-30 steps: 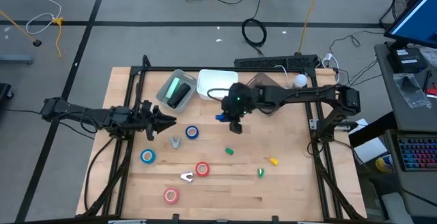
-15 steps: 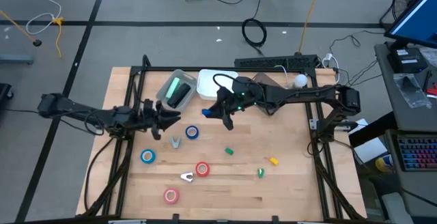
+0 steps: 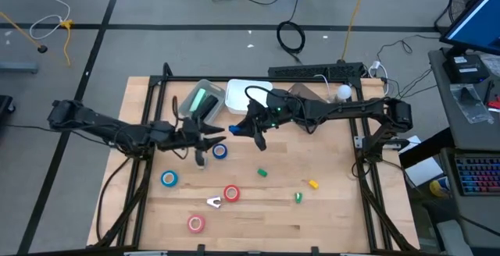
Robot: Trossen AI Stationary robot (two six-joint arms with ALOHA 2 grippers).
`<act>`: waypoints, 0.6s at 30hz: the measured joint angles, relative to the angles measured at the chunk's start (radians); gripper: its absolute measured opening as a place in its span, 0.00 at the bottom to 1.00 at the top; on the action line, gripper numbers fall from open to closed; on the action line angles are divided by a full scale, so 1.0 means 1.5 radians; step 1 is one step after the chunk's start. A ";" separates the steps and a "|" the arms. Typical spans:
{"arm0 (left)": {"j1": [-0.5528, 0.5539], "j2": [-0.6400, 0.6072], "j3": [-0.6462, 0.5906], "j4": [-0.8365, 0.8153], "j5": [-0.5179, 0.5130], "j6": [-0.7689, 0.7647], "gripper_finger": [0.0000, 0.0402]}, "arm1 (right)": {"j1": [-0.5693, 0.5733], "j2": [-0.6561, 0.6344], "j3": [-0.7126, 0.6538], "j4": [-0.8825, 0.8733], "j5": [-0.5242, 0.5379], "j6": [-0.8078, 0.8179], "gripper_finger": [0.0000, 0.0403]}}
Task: Pick and place Stapler, Stapler remover, tape
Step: Put the blue stapler into the gray bin
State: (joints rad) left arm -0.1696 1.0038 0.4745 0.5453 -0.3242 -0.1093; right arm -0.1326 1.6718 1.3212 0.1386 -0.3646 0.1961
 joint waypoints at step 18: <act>0.023 0.040 0.031 -0.004 0.011 -0.035 0.33 | 0.027 0.000 0.000 0.005 0.022 -0.044 0.16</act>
State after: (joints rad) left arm -0.1356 1.0634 0.5217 0.5398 -0.3071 -0.1625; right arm -0.0914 1.6714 1.3212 0.1463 -0.3313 0.1301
